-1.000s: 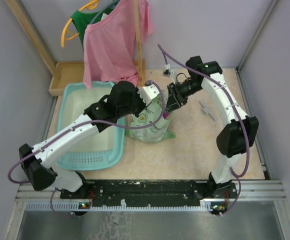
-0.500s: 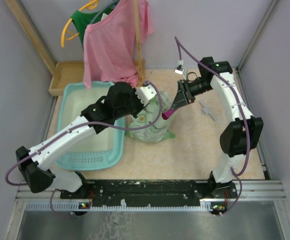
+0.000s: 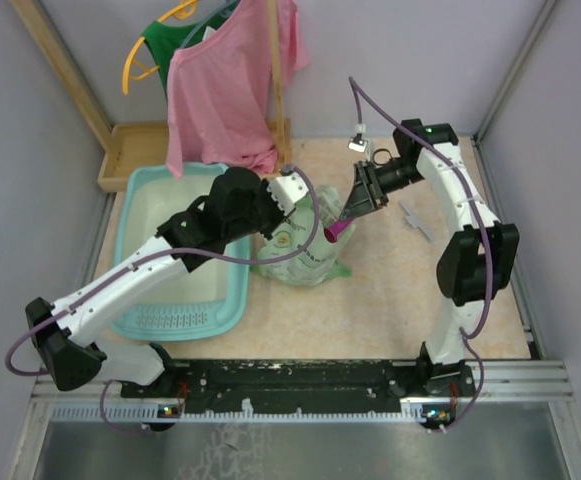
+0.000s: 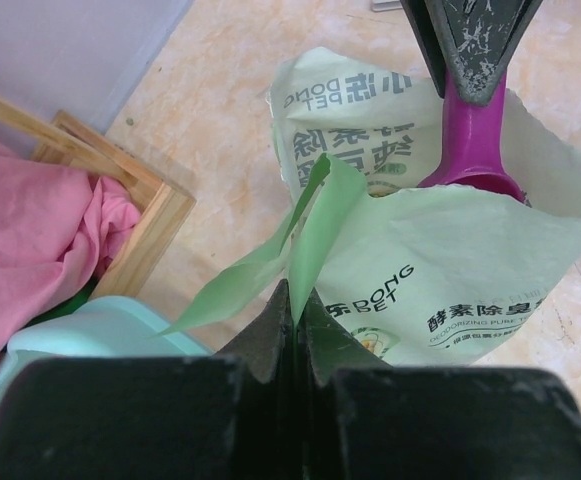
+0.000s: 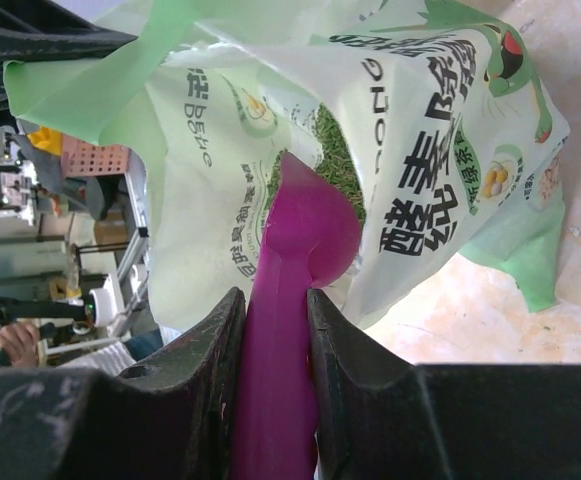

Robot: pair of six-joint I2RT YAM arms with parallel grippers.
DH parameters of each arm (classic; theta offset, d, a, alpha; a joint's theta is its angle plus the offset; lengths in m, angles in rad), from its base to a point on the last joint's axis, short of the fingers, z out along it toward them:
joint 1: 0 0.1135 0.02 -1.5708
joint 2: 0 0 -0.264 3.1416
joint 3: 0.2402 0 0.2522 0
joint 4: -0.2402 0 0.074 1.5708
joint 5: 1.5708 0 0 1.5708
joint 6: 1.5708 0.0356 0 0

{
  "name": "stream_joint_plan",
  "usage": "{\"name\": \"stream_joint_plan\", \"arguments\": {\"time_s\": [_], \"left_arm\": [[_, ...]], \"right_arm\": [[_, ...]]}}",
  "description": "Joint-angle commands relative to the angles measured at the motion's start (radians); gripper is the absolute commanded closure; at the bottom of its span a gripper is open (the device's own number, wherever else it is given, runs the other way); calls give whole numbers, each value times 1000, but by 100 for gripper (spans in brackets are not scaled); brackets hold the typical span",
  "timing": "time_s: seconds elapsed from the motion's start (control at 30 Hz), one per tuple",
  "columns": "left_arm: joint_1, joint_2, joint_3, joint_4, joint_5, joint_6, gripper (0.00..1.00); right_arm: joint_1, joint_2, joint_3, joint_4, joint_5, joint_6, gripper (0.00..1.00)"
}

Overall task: Fill the litter box with clean litter
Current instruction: 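Scoop the cat litter from the cat litter bag.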

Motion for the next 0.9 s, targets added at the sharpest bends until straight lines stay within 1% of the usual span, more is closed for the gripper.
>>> {"name": "stream_joint_plan", "arguments": {"time_s": [0.0, 0.63, 0.87], "left_arm": [[-7, -68, 24, 145, -9, -11, 100], [-17, -114, 9, 136, -13, -48, 100], [-18, -125, 1, 134, -26, -52, 100]], "right_arm": [[-17, 9, 58, -21, -78, 14, 100], [-75, 93, 211, -21, -88, 11, 100], [-116, 108, 227, -22, -143, 27, 100]]}}
